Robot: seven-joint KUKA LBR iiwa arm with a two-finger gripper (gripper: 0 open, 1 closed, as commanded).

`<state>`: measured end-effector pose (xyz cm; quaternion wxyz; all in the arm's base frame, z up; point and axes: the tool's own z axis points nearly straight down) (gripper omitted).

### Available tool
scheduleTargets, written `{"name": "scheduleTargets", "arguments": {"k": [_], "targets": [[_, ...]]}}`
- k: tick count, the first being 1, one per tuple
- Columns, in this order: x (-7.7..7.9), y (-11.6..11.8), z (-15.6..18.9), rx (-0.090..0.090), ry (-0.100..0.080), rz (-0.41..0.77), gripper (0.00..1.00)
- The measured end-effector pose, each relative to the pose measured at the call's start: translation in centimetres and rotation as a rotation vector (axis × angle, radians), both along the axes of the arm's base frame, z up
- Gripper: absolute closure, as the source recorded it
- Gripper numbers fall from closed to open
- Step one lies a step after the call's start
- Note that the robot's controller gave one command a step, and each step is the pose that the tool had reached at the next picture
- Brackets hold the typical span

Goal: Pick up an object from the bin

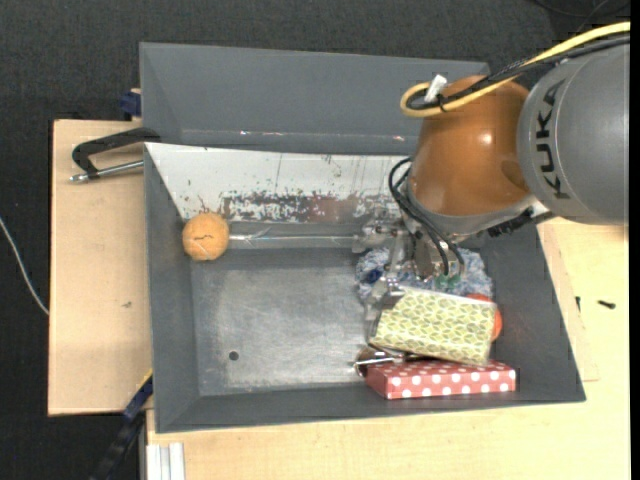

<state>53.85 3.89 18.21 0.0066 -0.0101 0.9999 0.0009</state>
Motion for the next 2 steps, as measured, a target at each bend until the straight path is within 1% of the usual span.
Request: {"name": "scheduleTargets", "arguments": {"k": [1,2], "targets": [[-2.1,-5.0,-5.1,0.0,0.009,0.065,0.0],[-3.6,-5.8,-10.4,-0.01,-0.021,0.163,0.0]]}}
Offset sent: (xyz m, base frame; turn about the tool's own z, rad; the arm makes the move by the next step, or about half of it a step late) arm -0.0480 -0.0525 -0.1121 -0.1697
